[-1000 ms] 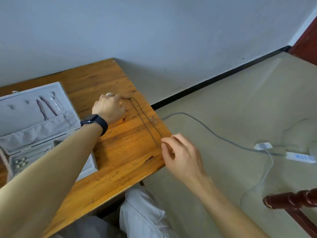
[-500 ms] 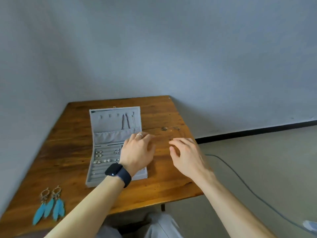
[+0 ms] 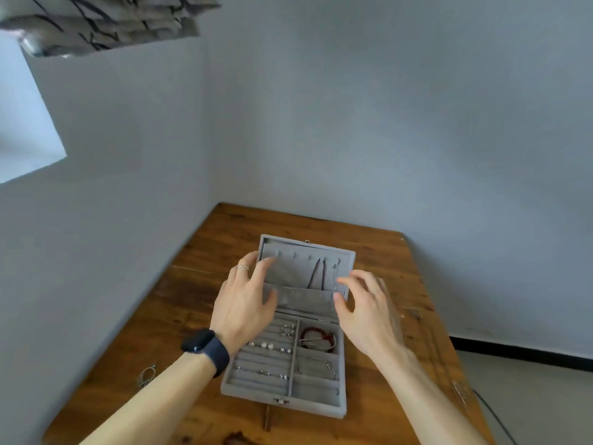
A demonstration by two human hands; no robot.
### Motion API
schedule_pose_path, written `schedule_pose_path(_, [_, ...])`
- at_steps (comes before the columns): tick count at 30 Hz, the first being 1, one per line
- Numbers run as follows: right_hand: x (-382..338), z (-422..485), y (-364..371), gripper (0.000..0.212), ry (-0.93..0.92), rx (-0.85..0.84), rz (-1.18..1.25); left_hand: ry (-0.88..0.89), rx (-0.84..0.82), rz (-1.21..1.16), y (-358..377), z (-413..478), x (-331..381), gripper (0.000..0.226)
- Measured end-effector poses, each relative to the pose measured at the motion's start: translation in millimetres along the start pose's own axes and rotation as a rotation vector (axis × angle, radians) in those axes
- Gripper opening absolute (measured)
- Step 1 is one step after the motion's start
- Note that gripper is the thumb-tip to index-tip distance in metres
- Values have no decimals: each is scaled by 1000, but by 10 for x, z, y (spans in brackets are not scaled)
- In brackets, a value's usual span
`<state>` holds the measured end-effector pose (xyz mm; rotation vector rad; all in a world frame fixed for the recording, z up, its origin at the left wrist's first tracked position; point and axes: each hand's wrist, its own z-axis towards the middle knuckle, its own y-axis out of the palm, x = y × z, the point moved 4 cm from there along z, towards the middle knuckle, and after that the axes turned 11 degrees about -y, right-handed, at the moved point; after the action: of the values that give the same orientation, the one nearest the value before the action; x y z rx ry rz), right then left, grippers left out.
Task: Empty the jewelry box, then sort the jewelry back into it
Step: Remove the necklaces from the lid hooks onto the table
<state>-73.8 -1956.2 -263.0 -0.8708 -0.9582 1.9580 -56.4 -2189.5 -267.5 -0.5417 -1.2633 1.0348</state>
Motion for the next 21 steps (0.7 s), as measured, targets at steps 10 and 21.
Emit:
schedule_pose_path(10, [116, 720, 392, 19, -20, 82, -42, -262, -367, -562, 74, 798, -8, 100])
schedule_pose_path(21, [30, 688, 464, 8, -65, 98, -186, -204, -312, -559, 90, 842, -261, 86])
